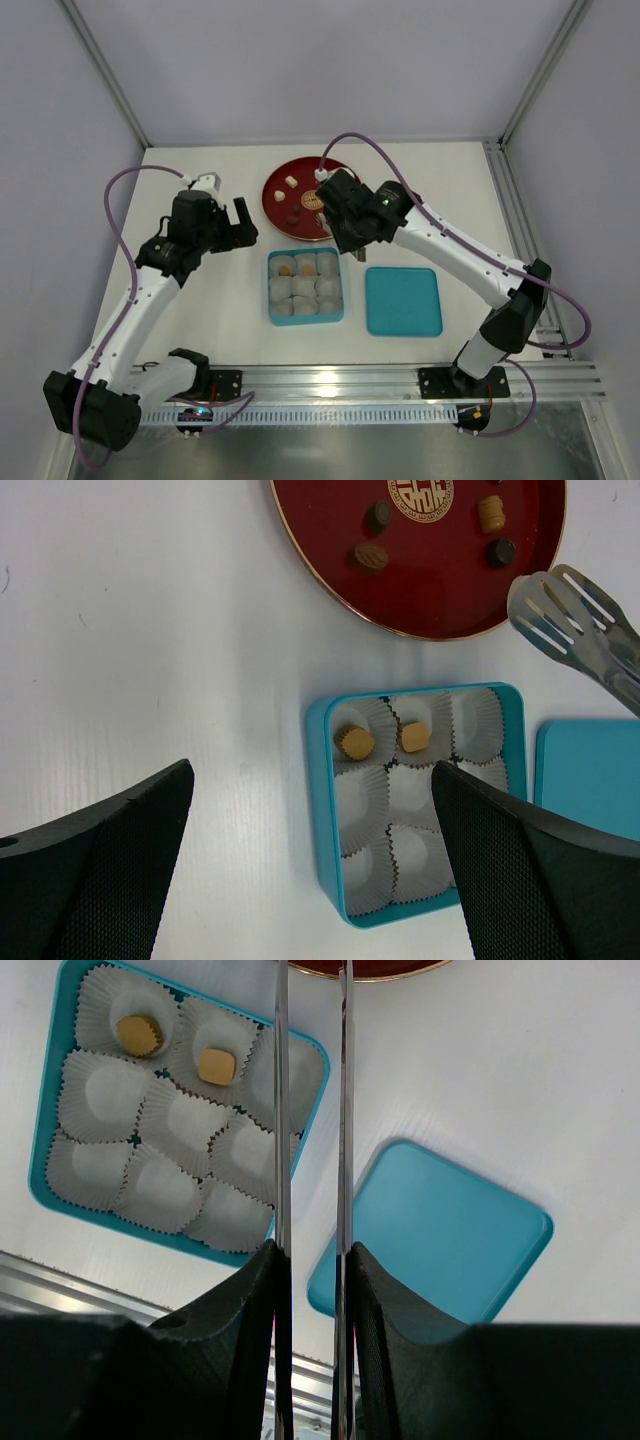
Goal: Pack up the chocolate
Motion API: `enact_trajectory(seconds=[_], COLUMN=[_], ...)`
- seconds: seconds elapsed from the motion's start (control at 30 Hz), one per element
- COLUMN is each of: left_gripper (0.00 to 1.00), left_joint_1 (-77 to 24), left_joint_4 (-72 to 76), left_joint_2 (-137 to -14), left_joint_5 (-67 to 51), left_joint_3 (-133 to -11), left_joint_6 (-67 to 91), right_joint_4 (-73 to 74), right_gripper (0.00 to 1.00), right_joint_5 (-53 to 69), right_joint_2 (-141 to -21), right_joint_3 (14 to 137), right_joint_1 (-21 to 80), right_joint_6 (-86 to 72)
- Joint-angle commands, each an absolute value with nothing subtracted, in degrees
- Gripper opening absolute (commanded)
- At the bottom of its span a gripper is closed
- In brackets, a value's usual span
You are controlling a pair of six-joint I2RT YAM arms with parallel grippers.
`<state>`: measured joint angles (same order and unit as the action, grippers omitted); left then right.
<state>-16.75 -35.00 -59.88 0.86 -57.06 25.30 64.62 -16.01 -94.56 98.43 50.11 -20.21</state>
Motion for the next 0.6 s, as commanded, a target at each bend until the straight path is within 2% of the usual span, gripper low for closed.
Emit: enact_trajectory(seconds=[0.0,0.57], left_gripper=[1.0,1.0], left_joint_1=[-16.4,-16.3], left_joint_4=[-33.5,-33.5], left_joint_2=[-59.4,-59.3], left_joint_5=[0.2,0.2], left_joint_3=[-57.2,-57.0], left_joint_6=[25.8,25.8], right_joint_4=[65.9,65.7], right_gripper=[0.32,0.32], right_joint_5=[-18.3,-18.8], right_joint_2=[-91.4,-85.6], right_joint_3=[97.7,88.2], right_joint_1=[52.1,58.7], right_joint_6=[-22.5,-29.1])
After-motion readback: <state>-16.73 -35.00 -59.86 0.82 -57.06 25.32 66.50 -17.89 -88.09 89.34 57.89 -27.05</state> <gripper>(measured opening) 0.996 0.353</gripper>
